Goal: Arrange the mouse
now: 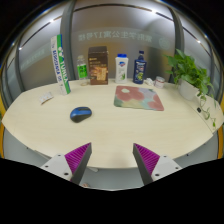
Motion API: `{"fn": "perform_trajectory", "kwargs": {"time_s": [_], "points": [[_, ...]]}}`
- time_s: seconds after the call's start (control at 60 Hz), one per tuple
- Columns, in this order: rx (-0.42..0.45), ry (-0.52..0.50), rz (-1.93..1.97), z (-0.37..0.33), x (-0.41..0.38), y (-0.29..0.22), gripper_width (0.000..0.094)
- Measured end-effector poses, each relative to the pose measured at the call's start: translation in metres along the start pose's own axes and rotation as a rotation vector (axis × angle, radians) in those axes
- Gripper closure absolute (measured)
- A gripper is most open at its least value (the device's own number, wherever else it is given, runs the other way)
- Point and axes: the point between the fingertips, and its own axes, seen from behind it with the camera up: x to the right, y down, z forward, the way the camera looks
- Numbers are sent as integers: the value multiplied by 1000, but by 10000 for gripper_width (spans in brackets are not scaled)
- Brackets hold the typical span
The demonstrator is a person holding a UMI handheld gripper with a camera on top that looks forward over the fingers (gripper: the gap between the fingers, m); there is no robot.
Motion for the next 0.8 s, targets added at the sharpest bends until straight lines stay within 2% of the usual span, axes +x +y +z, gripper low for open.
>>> {"fn": "perform_trajectory", "kwargs": {"time_s": [0.133, 0.317, 0.8], "points": [[26, -65, -8, 36, -81, -10, 81], [24, -79, 16, 88, -136, -31, 83], [1, -17, 132, 176, -145, -94, 101]]}}
